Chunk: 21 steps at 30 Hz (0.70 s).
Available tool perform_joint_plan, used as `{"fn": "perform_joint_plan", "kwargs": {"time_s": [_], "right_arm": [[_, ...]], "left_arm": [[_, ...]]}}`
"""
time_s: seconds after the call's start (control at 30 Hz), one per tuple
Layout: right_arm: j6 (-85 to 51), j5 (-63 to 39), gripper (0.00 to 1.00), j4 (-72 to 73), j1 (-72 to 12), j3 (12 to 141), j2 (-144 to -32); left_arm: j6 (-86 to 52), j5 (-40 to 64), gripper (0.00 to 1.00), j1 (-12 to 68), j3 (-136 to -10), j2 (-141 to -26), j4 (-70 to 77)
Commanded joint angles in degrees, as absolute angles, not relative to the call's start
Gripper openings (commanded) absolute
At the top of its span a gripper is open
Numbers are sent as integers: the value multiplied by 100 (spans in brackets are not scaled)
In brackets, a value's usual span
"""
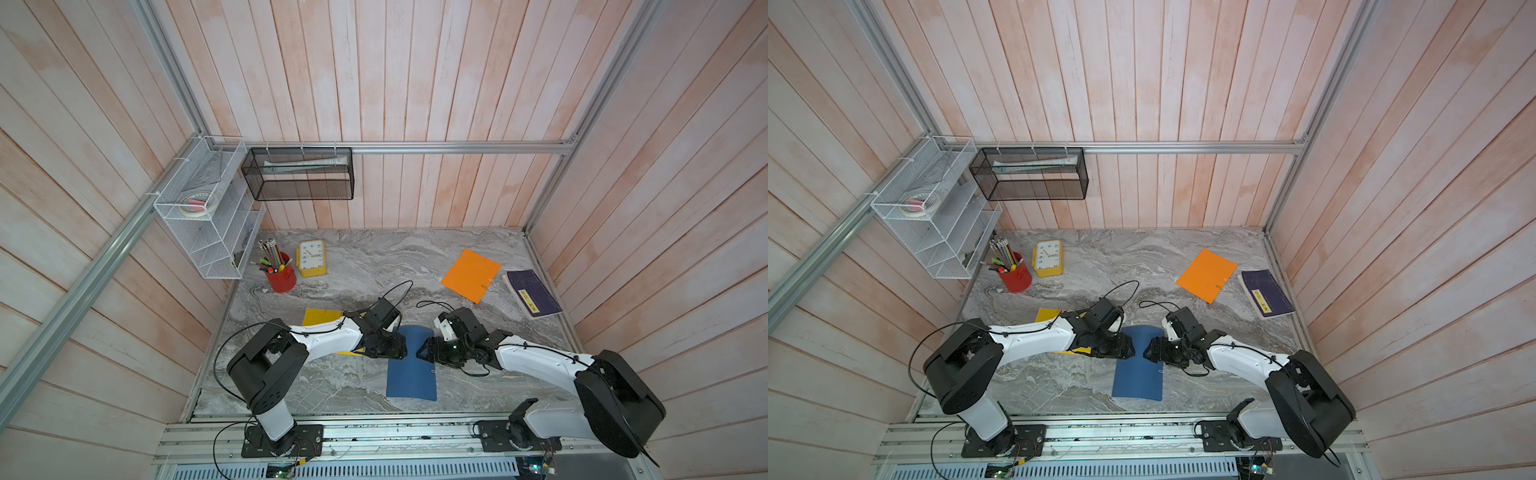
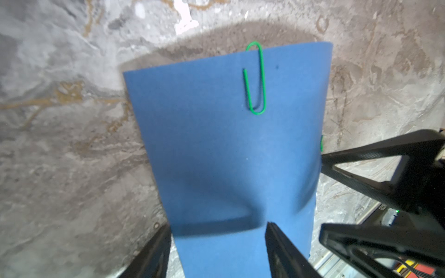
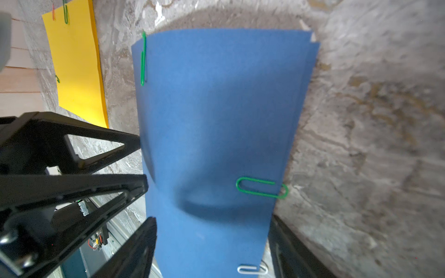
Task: Unclip the paperclips from the documents
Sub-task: Pick up the document from the center of the board.
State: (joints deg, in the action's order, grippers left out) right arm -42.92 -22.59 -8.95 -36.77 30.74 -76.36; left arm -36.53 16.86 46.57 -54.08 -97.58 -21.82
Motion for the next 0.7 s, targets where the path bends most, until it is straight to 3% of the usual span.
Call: {"fn": "perform_joint_plan", "kwargs": {"time_s": [0.0, 0.67], "right_arm": [[-4192, -2048, 78, -1219, -3714, 2980, -7627], [-4299, -2485, 89, -276, -3730, 2944, -7725]], "left_arm": [[-3718, 1641, 66, 4685, -5194, -9754, -2325], [-3661, 1808, 63, 4685, -5155, -9808, -2179]]}}
